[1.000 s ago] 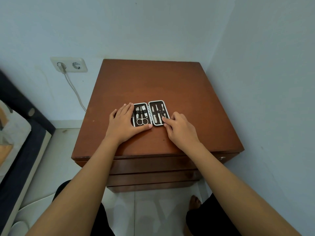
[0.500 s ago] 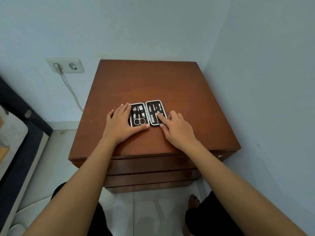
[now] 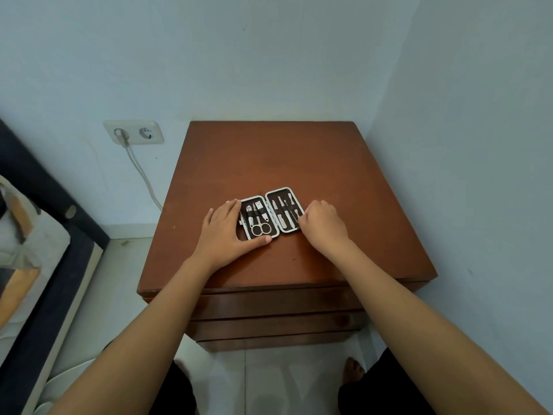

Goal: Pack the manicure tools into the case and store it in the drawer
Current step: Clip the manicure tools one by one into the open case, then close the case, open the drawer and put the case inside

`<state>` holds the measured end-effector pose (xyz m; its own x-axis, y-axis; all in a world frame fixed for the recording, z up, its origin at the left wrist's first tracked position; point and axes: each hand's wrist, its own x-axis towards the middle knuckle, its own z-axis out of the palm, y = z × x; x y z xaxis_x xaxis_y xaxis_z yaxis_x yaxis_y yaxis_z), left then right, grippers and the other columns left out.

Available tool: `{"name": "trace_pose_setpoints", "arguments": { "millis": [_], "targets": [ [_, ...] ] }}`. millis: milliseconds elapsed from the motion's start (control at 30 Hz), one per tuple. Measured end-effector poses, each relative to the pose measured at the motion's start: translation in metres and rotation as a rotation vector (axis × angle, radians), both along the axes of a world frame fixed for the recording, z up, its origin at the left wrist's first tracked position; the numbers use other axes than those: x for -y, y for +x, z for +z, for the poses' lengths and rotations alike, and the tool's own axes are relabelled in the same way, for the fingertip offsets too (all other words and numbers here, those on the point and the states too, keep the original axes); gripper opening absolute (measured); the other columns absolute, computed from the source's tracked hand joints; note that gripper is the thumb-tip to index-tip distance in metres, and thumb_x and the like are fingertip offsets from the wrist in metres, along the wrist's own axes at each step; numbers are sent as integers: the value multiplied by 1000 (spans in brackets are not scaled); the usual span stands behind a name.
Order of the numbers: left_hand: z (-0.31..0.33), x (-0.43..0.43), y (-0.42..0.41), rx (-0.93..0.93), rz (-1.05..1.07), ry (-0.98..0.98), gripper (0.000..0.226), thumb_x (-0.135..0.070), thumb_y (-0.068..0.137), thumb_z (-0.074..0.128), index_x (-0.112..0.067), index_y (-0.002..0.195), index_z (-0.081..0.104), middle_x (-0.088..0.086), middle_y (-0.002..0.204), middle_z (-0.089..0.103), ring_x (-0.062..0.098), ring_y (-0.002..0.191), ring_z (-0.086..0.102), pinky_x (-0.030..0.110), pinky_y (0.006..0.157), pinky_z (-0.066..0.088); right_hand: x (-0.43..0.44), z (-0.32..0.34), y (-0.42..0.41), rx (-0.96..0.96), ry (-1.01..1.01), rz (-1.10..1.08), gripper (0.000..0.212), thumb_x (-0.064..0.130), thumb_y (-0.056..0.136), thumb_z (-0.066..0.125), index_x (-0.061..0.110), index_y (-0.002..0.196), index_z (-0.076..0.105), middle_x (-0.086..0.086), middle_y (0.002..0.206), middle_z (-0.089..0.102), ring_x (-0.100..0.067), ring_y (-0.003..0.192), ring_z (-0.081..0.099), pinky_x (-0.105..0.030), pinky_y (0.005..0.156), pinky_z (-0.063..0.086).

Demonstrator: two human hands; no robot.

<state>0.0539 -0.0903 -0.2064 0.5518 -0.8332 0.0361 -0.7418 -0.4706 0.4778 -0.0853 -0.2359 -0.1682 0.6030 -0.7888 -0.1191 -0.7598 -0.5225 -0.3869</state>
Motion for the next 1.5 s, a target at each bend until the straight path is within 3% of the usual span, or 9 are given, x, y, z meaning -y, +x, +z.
{"name": "trace_pose_setpoints", "arguments": {
  "millis": [200,333,567,700,867,1033,1300,1367,1500],
  "targets": [
    [-10,-1,-35,54,-27,-78,96,-78,68,33,-18,143,32,0,140,41,15,133,32,40,115,10,23,14,-7,167,-134,57,20,-3,88,38,2,104,48,-17,114,49,-34,104,49,-43,86,43],
    [-9,15,-45,81,84,-153,61,-52,85,53,-17,134,46,2,118,50,21,115,44,39,98,29,18,18,-16,302,-242,294,10,2,91,43,9,95,49,-8,103,50,-22,93,47,-40,76,48],
    [3,25,-31,-110,209,-267,39,-32,85,63,-18,121,57,-6,98,48,14,88,55,35,84,35,0,-4,-29,342,-201,448,8,6,90,50,10,95,53,-4,103,50,-16,94,43,-30,81,44],
    [7,23,-27,-176,220,-341,51,-36,82,68,-14,126,55,-8,96,52,8,80,53,43,91,44,-1,-10,-27,400,-131,349,14,13,93,48,10,100,60,-4,104,53,-16,99,46,-23,84,37],
    [19,26,-29,-190,277,-418,37,-44,85,61,-18,111,65,-14,84,54,5,75,54,47,88,47,0,-3,-15,506,-97,176,16,19,88,59,11,101,65,-3,101,57,-17,99,50,-22,82,36],
    [34,23,-25,-108,306,-461,28,-39,87,60,-20,107,66,-11,86,56,7,76,55,44,87,45,1,7,-6,593,-73,163,16,19,84,65,12,97,68,-3,100,60,-23,98,56,-32,87,48],
    [44,25,-23,-44,296,-419,26,-38,88,59,-22,108,64,-9,91,55,6,79,53,33,83,36,-2,14,-4,562,-122,162,16,15,87,61,9,101,66,-5,108,59,-23,106,52,-18,86,30],
    [48,24,-18,-28,244,-372,31,-37,89,58,-21,115,62,-8,94,55,11,87,53,35,85,40,-1,17,-4,529,-105,184,25,12,87,60,10,111,64,-5,117,58,-21,113,50,-26,95,39],
    [52,-5,3,167,168,-255,40,-36,89,59,-17,124,58,0,115,59,21,109,50,36,88,39,4,13,-30,522,-70,122,32,13,86,61,10,118,63,-6,131,57,-18,123,49,-28,107,34]
  ]
}}
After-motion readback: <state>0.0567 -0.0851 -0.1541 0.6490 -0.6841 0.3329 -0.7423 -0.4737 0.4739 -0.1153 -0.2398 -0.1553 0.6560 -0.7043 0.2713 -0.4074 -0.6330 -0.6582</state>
